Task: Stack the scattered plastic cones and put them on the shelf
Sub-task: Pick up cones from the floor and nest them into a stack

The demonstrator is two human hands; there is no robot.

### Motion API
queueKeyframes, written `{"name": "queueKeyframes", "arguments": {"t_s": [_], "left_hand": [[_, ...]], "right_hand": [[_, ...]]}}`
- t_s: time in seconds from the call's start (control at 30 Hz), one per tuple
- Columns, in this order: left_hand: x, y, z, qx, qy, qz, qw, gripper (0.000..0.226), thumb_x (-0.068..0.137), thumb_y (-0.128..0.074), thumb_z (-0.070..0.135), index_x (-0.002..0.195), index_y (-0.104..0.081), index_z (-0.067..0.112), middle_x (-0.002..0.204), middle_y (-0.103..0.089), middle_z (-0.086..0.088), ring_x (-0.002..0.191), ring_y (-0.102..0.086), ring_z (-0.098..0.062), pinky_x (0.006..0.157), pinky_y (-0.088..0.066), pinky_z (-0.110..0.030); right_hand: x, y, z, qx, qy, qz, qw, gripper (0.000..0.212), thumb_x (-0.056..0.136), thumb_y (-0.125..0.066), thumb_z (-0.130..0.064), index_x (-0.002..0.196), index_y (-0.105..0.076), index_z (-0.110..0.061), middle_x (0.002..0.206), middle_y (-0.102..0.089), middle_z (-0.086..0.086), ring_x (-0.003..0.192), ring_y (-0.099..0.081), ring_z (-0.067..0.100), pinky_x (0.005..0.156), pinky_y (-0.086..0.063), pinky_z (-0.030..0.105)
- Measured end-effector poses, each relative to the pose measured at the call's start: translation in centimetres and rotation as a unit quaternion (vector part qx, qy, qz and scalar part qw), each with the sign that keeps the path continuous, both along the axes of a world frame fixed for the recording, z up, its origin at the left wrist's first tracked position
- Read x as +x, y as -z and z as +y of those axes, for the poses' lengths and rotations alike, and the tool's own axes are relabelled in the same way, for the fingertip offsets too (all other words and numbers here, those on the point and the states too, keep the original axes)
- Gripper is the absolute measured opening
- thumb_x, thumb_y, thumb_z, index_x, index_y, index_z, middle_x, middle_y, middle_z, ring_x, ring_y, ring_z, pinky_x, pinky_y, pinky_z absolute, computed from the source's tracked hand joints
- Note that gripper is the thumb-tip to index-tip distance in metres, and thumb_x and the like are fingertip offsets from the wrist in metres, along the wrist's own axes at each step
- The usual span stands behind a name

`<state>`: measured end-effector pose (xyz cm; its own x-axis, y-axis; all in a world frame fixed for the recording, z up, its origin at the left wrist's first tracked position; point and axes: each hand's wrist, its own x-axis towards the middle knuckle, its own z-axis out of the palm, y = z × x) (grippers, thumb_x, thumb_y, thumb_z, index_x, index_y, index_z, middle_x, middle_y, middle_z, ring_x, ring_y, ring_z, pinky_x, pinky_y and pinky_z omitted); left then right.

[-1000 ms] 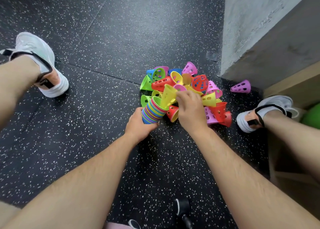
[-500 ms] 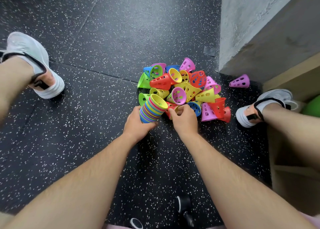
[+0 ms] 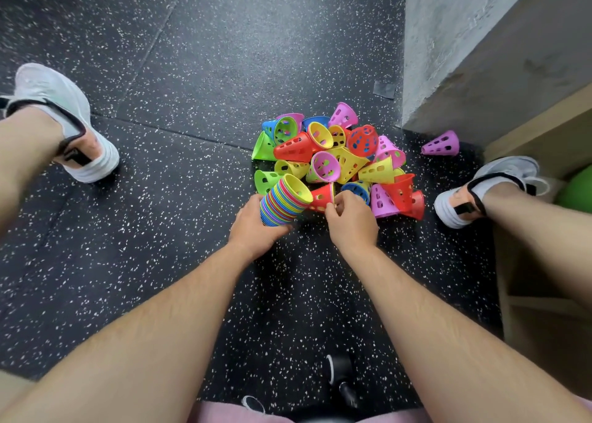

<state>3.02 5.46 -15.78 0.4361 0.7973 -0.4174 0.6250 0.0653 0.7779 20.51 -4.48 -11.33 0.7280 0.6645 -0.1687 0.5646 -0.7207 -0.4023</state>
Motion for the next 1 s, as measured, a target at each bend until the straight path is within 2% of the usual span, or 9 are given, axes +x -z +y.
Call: {"name": "queueKeyframes", "arguments": {"t_s": [0.2, 0.37, 0.47, 0.57, 0.67, 0.73, 0.83, 0.9, 1.0], "left_hand": [[0.1, -0.1, -0.7, 0.018, 0.027, 0.029, 0.999, 0.07, 0.052, -0.073, 0.05, 0.117, -0.05, 0.034, 0.104, -0.064, 0.004, 0.099, -0.062, -0.023, 0.09, -0.055, -0.046], [0.2, -0.7, -1.7, 0.013, 0.019, 0.024, 0.999, 0.064, 0.053, -0.073, 0.047, 0.109, -0.048, 0.033, 0.1, -0.064, 0.001, 0.096, -0.063, -0.025, 0.088, -0.055, -0.044], [0.7, -0.9, -2.1, 0.016, 0.009, 0.012, 1.0, 0.063, 0.055, -0.08, 0.042, 0.11, -0.051, 0.033, 0.099, -0.066, 0.001, 0.092, -0.067, -0.024, 0.085, -0.057, -0.043], [2.0, -1.8, -2.0, 0.025, 0.012, -0.003, 1.0, 0.064, 0.053, -0.081, 0.046, 0.109, -0.053, 0.035, 0.098, -0.068, 0.002, 0.09, -0.067, -0.023, 0.085, -0.057, -0.044], [3.7, -3.7, -1.8, 0.039, 0.017, -0.023, 0.999, 0.069, 0.052, -0.08, 0.048, 0.115, -0.057, 0.03, 0.1, -0.07, 0.001, 0.092, -0.068, -0.024, 0.087, -0.057, -0.045], [5.3, -5.9, -1.8, 0.039, 0.026, -0.058, 0.997, 0.071, 0.053, -0.085, 0.046, 0.116, -0.056, 0.028, 0.102, -0.071, 0.002, 0.092, -0.069, -0.022, 0.085, -0.057, -0.041], [8.4, -10.3, -2.6, 0.048, 0.059, -0.136, 0.988, 0.07, 0.063, -0.097, 0.038, 0.118, -0.056, 0.023, 0.104, -0.071, 0.001, 0.092, -0.068, -0.018, 0.08, -0.054, -0.035], [10.7, -14.2, -3.4, 0.05, 0.089, -0.198, 0.975, 0.068, 0.063, -0.097, 0.041, 0.116, -0.057, 0.026, 0.102, -0.073, 0.0, 0.089, -0.07, -0.015, 0.08, -0.058, -0.037], [13.0, -19.6, -5.1, 0.056, 0.145, -0.266, 0.951, 0.064, 0.069, -0.097, 0.022, 0.117, -0.055, 0.03, 0.105, -0.074, 0.0, 0.087, -0.072, -0.006, 0.078, -0.059, -0.028]], "right_hand": [[1.6, -2.3, -2.4, 0.08, -0.012, -0.089, 0.993, 0.022, 0.098, -0.054, -0.035, 0.109, -0.068, -0.021, 0.102, -0.066, -0.005, 0.1, -0.056, 0.021, 0.085, -0.047, 0.04], [2.0, -3.8, -2.6, 0.152, -0.023, -0.149, 0.977, 0.018, 0.094, -0.063, -0.031, 0.105, -0.071, -0.02, 0.099, -0.068, -0.001, 0.096, -0.057, 0.027, 0.081, -0.045, 0.04], [1.7, -4.3, -2.3, 0.165, -0.116, -0.098, 0.975, 0.016, 0.094, -0.065, -0.03, 0.106, -0.072, -0.021, 0.099, -0.068, -0.002, 0.097, -0.055, 0.024, 0.084, -0.045, 0.038], [1.0, -4.9, -2.2, 0.14, -0.216, -0.002, 0.966, 0.02, 0.097, -0.062, -0.024, 0.113, -0.072, -0.019, 0.1, -0.066, 0.001, 0.099, -0.055, 0.022, 0.09, -0.044, 0.033], [1.1, -6.7, -2.7, 0.161, -0.155, 0.09, 0.971, 0.033, 0.096, -0.06, -0.019, 0.128, -0.065, -0.021, 0.106, -0.061, -0.003, 0.097, -0.058, 0.014, 0.093, -0.049, 0.034], [2.0, -8.4, -3.3, 0.186, -0.116, 0.09, 0.971, 0.042, 0.092, -0.064, -0.017, 0.132, -0.061, -0.026, 0.11, -0.059, -0.005, 0.102, -0.06, 0.014, 0.095, -0.052, 0.038], [3.9, -12.3, -4.7, 0.22, -0.092, 0.053, 0.97, 0.053, 0.085, -0.067, -0.014, 0.135, -0.056, -0.031, 0.118, -0.052, -0.006, 0.103, -0.059, 0.011, 0.096, -0.052, 0.037], [5.8, -15.7, -6.2, 0.245, -0.075, 0.008, 0.967, 0.06, 0.083, -0.069, -0.012, 0.138, -0.053, -0.03, 0.119, -0.047, -0.006, 0.099, -0.055, 0.006, 0.095, -0.049, 0.029], [7.9, -20.8, -8.7, 0.294, -0.068, -0.068, 0.951, 0.065, 0.084, -0.069, -0.008, 0.143, -0.05, -0.025, 0.12, -0.046, -0.005, 0.097, -0.054, 0.006, 0.091, -0.046, 0.021]]}}
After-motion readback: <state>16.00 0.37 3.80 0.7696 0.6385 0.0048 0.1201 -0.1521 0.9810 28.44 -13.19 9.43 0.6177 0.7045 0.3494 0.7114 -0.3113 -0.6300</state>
